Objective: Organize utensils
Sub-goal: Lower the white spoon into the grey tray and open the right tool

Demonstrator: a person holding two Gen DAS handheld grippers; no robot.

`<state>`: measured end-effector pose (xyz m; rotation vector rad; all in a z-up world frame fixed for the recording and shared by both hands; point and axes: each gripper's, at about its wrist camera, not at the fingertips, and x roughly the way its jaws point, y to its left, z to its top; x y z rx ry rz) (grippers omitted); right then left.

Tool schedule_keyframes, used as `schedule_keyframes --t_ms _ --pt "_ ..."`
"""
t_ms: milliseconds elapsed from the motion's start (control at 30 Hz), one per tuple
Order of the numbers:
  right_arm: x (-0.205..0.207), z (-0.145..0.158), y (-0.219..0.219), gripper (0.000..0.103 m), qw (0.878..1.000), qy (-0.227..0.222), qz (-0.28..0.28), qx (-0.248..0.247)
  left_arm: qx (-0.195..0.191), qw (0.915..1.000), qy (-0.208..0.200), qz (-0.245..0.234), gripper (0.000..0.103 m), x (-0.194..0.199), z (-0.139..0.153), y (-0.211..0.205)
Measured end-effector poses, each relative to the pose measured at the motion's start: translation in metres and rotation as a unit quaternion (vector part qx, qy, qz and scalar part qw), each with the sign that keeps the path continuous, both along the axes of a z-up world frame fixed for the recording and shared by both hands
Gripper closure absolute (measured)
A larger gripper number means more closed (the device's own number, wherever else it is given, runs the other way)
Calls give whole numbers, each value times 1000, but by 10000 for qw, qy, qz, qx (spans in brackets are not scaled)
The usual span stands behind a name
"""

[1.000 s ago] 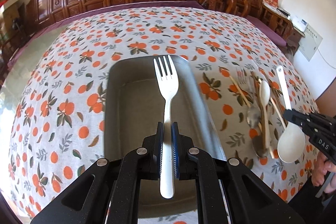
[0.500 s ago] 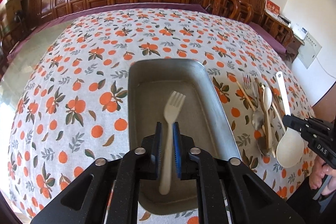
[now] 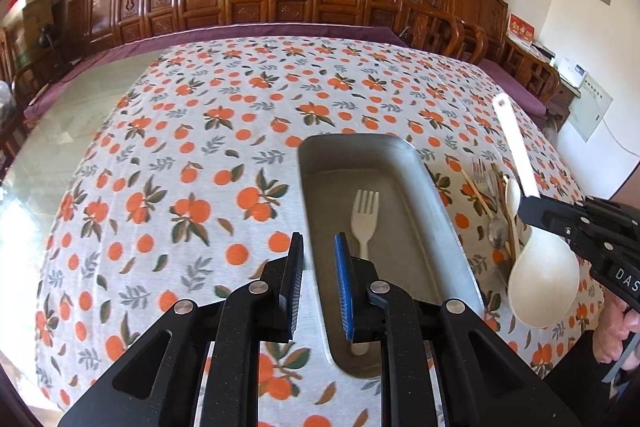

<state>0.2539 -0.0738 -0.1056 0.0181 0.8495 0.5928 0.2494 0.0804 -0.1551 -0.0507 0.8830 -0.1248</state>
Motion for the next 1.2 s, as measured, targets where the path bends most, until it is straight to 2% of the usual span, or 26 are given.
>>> schedule_keyframes --t_ms 167,333,700,800,1033,1100,1167,1200 --pt "9 -9 35 98 9998 139 142 63 52 9999 -44 112 88 -4 2 14" --pt "21 -30 63 98 9989 412 213 -45 37 9997 -49 246 88 -3 2 25" --pt "44 -57 85 96 9962 790 310 184 -36 9995 -47 297 88 -1 2 29" --pt "43 -54 75 95 9964 773 266 218 -24 9996 -58 260 89 -1 2 25" --pt "24 -25 19 95 9996 269 -21 33 -82 9999 -141 24 88 0 6 2" --pt "21 -18 -2 95 9997 184 -160 -6 -96 9998 -173 -67 83 -1 8 -7" --pt "18 -11 -26 95 9992 102 -368 -91 -90 9995 -231 -201 67 -1 10 -20" --pt "16 -9 -37 95 9987 63 -480 -139 -65 9992 -261 -302 65 -2 10 -27"
